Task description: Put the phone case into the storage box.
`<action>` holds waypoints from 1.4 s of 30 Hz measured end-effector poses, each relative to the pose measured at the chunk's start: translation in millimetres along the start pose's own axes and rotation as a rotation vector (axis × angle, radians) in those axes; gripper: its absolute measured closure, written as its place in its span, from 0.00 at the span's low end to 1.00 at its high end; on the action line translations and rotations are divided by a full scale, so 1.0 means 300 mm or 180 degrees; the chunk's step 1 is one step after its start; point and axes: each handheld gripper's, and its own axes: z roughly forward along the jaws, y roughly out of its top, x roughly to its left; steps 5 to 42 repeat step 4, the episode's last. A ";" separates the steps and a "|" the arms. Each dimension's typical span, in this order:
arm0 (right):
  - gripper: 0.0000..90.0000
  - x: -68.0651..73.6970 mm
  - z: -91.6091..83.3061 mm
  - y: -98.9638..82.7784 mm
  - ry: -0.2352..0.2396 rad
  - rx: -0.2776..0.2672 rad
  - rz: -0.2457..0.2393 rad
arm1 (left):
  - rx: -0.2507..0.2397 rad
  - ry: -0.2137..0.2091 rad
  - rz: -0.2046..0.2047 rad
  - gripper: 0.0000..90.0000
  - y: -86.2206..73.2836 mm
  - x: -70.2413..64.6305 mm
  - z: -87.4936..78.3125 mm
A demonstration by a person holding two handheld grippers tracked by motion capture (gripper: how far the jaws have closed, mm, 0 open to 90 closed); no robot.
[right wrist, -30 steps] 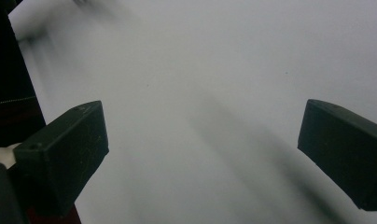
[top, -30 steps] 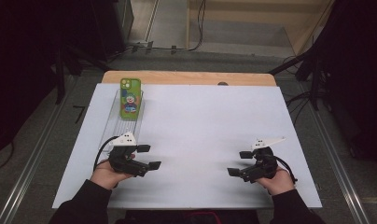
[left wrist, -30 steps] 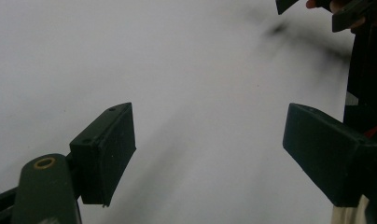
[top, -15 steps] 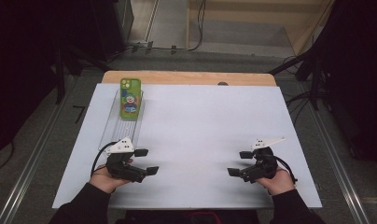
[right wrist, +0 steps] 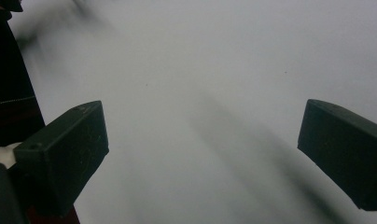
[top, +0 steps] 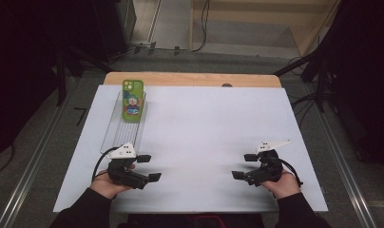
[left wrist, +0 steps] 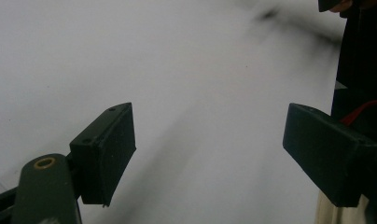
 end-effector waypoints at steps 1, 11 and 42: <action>0.00 -0.001 0.000 0.000 -0.0001 -0.0004 -0.0007 | -0.0004 0.0002 0.0004 0.20 0.000 0.000 0.000; 0.00 -0.003 0.002 -0.002 -0.0047 -0.0014 -0.0026 | -0.0003 0.0008 0.0007 0.20 0.000 0.000 -0.001; 0.00 -0.003 0.002 -0.002 -0.0047 -0.0014 -0.0026 | -0.0003 0.0008 0.0007 0.20 0.000 0.000 -0.001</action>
